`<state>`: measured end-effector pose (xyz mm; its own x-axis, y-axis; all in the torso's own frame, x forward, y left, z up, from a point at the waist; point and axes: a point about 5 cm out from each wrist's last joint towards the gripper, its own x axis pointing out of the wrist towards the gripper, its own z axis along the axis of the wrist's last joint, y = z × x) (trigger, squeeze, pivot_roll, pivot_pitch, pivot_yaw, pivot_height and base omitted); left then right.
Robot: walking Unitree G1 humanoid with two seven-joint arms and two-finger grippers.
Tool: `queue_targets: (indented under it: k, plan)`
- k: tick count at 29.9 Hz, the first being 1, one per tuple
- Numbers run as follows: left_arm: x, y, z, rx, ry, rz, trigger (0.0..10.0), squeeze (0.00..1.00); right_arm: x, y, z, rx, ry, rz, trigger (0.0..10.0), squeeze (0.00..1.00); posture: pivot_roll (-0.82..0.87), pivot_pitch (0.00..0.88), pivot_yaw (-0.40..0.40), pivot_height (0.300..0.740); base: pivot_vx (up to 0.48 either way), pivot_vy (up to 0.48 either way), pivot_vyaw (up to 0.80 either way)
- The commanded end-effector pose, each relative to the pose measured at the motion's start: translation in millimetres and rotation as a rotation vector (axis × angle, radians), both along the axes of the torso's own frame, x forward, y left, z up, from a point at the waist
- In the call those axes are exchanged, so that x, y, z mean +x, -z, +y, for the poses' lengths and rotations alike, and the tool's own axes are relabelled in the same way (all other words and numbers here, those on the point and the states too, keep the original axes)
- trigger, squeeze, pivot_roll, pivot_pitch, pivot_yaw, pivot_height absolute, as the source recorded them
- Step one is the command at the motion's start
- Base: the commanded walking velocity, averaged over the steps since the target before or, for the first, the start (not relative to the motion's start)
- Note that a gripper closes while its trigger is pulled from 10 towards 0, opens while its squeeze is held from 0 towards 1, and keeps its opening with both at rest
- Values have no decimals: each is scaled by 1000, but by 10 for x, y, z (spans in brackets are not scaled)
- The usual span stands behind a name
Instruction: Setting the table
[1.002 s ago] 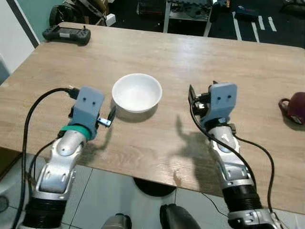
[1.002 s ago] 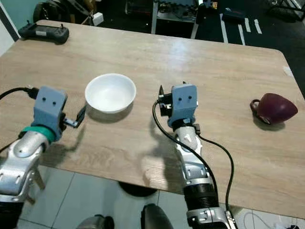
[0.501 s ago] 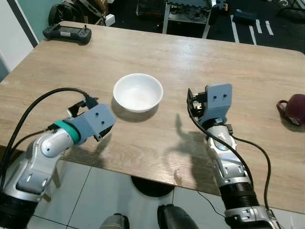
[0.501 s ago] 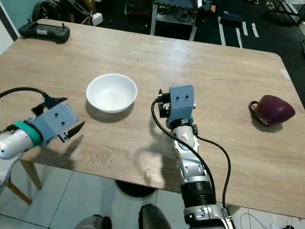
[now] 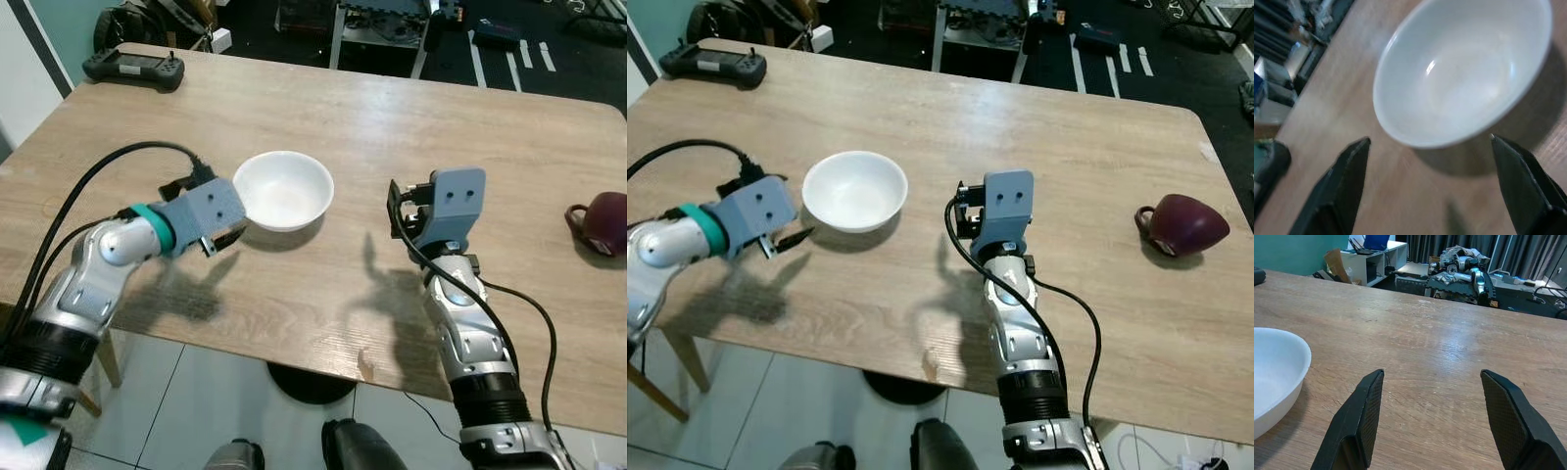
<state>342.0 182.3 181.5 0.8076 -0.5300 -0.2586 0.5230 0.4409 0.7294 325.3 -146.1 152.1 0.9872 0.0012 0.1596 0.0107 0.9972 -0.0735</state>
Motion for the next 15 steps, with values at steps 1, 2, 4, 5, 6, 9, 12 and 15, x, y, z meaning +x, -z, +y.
queue_targets:
  k: [1, 2, 4, 5, 6, 9, 12, 15]
  plan:
    - [18, 102, -18, 41, 31, 33, 10000, 0, -22, 23, -18, 5, 14, 16, 10000, 0, -81, 0, 19, 740, 0, 0, 0]
    - [18, 102, -18, 41, 31, 33, 10000, 0, -22, 23, -18, 5, 14, 16, 10000, 0, -81, 0, 19, 740, 0, 0, 0]
    - [33, 117, -24, 52, 47, 42, 10000, 0, -24, 26, -22, 7, 17, 18, 10000, 0, -83, 0, 20, 740, 0, 0, 0]
    - [33, 117, -24, 52, 47, 42, 10000, 0, -24, 26, -22, 7, 17, 18, 10000, 0, -83, 0, 20, 740, 0, 0, 0]
    - [60, 131, -46, 48, 70, 60, 10000, 0, -26, 25, -22, 6, 17, 19, 10000, 0, -86, 0, 20, 740, 0, 0, 0]
    - [85, 142, -82, 31, 93, 90, 10000, 0, -28, 22, -24, 6, 18, 19, 10000, 0, -89, 0, 21, 740, 0, 0, 0]
    - [174, 140, -226, -4, 174, 161, 10000, 0, -46, 7, -38, 3, 24, 19, 10000, 0, -113, 2, 27, 740, 0, 0, 0]
    - [235, 135, -297, -7, 204, 187, 10000, 0, -70, 4, -51, 2, 32, 19, 10000, 0, -120, 5, 32, 740, 0, 0, 0]
